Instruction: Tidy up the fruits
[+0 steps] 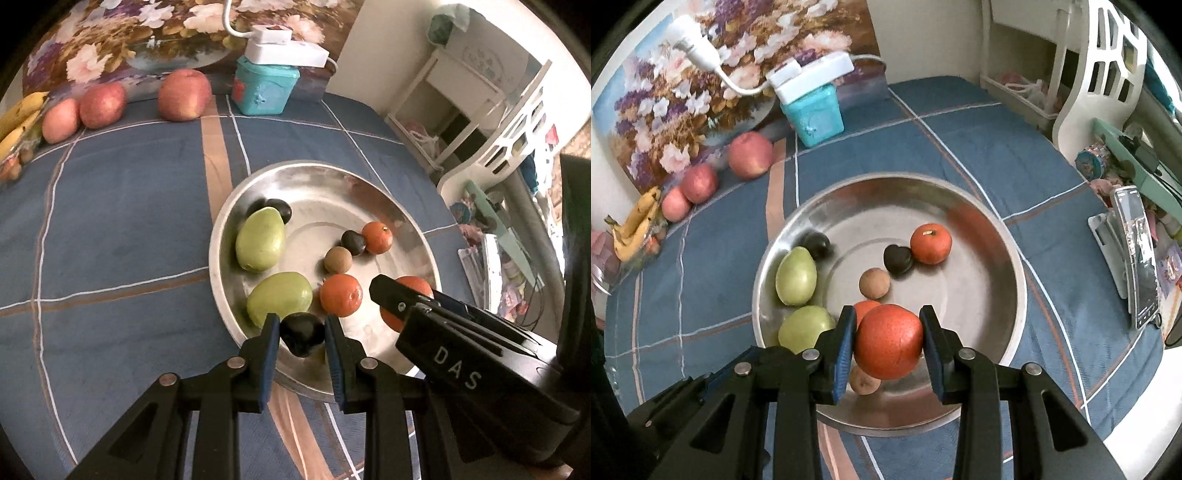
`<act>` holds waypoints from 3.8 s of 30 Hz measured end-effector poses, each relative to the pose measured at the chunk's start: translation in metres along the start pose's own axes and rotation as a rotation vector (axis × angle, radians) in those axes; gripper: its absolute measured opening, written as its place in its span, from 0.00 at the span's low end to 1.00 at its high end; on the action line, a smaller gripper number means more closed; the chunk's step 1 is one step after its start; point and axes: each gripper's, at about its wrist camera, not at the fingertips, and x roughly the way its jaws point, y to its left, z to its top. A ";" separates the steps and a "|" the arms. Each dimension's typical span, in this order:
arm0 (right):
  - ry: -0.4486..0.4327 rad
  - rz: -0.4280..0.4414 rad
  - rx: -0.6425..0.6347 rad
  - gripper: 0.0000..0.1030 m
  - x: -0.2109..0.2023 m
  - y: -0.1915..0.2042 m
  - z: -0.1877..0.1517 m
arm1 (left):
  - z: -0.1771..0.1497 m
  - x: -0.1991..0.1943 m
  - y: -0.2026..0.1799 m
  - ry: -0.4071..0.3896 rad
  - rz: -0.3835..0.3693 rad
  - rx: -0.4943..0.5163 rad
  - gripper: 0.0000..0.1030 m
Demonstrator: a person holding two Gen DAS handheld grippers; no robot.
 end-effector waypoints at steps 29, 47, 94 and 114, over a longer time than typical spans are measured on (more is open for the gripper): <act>0.033 0.000 -0.043 0.64 0.002 0.017 -0.016 | -0.029 -0.021 0.081 0.035 0.236 -0.262 0.93; -0.015 0.033 -0.209 0.93 -0.013 0.065 -0.054 | -0.066 -0.074 0.118 -0.101 0.449 -0.268 1.00; -0.164 0.023 -0.253 0.96 -0.061 0.075 -0.075 | -0.092 -0.131 0.106 -0.189 0.546 -0.291 1.00; -0.120 0.018 -0.234 0.96 -0.051 0.065 -0.071 | -0.093 -0.122 0.106 -0.158 0.559 -0.261 1.00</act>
